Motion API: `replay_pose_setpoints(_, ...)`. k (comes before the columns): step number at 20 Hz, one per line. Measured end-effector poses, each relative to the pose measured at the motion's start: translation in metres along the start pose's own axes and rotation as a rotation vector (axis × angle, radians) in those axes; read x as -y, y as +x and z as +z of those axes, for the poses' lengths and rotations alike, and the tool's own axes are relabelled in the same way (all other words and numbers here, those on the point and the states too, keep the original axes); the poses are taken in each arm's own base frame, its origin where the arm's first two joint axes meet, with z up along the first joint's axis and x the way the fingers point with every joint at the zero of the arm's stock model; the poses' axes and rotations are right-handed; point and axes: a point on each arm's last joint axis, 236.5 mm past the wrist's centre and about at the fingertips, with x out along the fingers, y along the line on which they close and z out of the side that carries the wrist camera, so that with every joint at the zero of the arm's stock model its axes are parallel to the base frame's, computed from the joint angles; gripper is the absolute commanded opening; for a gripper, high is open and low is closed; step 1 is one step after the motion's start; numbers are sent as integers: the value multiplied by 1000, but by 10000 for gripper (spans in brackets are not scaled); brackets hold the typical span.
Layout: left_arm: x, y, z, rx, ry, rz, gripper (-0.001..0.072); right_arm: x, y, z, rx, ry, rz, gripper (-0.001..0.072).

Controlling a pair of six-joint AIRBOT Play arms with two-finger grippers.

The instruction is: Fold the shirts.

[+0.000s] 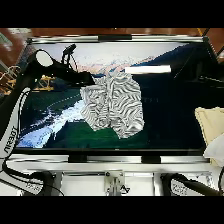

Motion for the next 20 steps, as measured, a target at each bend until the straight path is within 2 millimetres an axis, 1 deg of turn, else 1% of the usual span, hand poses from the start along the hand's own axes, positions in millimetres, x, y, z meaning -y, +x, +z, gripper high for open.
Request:
replay_pose_setpoints(2,-27,17,-5,-41,-21,23,665,-30,13,-2,-33,-52,46,654)
replay_pose_setpoints(3,-36,27,-9,-64,-23,28,664,-47,20,-3,-52,-80,74,654)
replay_pose_setpoints(5,-50,47,-18,-105,-18,33,651,-83,34,-9,-95,-128,138,655)
replay_pose_setpoints(6,-53,56,-20,-114,-9,35,644,-103,41,-13,-121,-151,175,654)
replay_pose_setpoints(8,-56,73,-23,-123,22,37,604,-138,56,-22,-167,-181,232,654)
replay_pose_setpoints(9,-56,80,-24,-124,38,37,507,-155,64,-26,-185,-196,252,654)
replay_pose_setpoints(10,-55,86,-23,-119,53,36,192,-171,74,-30,-205,-211,267,654)
replay_pose_setpoints(11,-54,91,-23,-117,67,37,61,-188,85,-35,-225,-224,280,654)
replay_pose_setpoints(14,-54,97,-18,-96,95,41,58,-237,124,-56,-297,-248,303,655)
replay_pose_setpoints(17,-52,95,-10,-75,113,41,58,-286,162,-80,-340,-262,322,654)
replay_pose_setpoints(19,-52,91,-7,-69,121,40,58,-321,181,-100,-361,-268,357,654)
replay_pose_setpoints(20,-51,90,-6,-69,130,39,58,-335,187,-110,-374,-271,371,654)
